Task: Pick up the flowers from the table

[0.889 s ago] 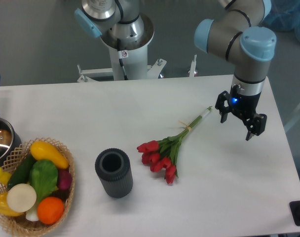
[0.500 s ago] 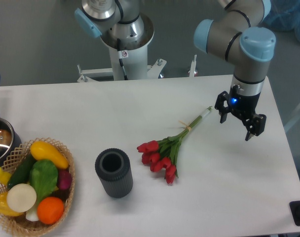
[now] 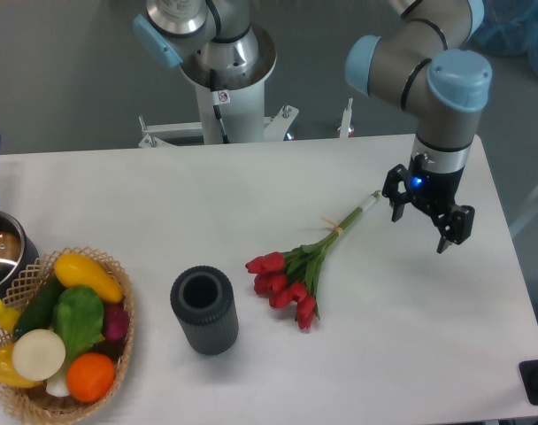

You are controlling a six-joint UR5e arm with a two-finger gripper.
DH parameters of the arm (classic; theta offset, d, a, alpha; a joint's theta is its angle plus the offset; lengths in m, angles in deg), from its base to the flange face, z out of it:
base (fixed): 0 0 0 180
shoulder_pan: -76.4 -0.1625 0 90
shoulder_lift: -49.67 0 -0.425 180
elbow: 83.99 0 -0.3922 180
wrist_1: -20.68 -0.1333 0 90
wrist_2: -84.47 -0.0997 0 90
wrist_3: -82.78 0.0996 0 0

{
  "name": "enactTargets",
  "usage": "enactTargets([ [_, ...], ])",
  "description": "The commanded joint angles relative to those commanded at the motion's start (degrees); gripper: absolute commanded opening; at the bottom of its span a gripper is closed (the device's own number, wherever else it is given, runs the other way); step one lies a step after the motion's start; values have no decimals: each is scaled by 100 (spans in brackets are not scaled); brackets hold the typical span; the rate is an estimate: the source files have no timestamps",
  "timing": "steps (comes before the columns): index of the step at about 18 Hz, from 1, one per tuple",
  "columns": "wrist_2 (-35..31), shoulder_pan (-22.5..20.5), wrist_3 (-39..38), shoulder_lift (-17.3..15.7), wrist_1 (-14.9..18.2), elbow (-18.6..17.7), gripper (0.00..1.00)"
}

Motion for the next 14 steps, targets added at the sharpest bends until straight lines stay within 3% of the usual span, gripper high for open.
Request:
enactTargets([
  [3,9,-9,-195,-18,-35,-255,100],
  [14,9,158,-757,-9,-18,-615,100],
])
